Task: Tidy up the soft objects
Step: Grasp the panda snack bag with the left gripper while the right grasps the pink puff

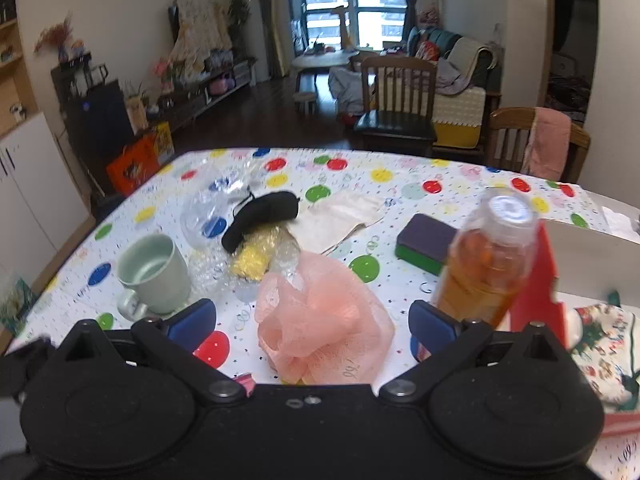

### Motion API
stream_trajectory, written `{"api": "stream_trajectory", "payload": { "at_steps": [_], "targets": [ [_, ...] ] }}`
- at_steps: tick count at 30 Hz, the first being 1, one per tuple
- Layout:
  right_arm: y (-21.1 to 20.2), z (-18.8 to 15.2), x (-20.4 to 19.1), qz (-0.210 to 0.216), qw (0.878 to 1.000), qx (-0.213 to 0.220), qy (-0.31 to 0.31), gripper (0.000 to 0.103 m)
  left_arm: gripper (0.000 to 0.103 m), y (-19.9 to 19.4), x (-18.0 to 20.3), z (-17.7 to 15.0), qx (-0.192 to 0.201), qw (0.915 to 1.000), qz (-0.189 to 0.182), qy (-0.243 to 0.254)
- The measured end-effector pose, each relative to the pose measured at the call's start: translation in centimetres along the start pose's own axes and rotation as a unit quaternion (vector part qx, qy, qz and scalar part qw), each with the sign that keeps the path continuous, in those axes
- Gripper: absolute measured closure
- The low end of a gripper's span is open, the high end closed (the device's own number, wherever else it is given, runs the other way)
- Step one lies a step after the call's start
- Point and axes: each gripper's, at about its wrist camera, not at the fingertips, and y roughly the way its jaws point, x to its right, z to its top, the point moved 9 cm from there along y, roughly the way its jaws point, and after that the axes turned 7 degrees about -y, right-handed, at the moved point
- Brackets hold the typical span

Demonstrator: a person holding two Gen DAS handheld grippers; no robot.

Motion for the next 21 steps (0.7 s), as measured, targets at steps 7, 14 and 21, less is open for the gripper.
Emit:
{"api": "stream_trajectory", "payload": {
  "at_steps": [7, 14, 21],
  "targets": [
    [4.1, -0.5, -0.6, 0.015, 0.999, -0.037, -0.014, 0.000, 0.000, 2.7, -0.3, -2.4, -0.035, 0.9976, 0.042, -0.042],
    [8.0, -1.5, -0.5, -0.008, 0.998, -0.067, -0.017, 0.000, 0.000, 4.8, 1.2, -3.7, -0.052, 0.9942, 0.078, -0.052],
    [11.7, -2.9, 0.2, -0.012, 0.995, -0.102, -0.010, 0.002, 0.000, 6.4, 1.4, -5.0, -0.069, 0.9894, 0.107, -0.070]
  ]
}}
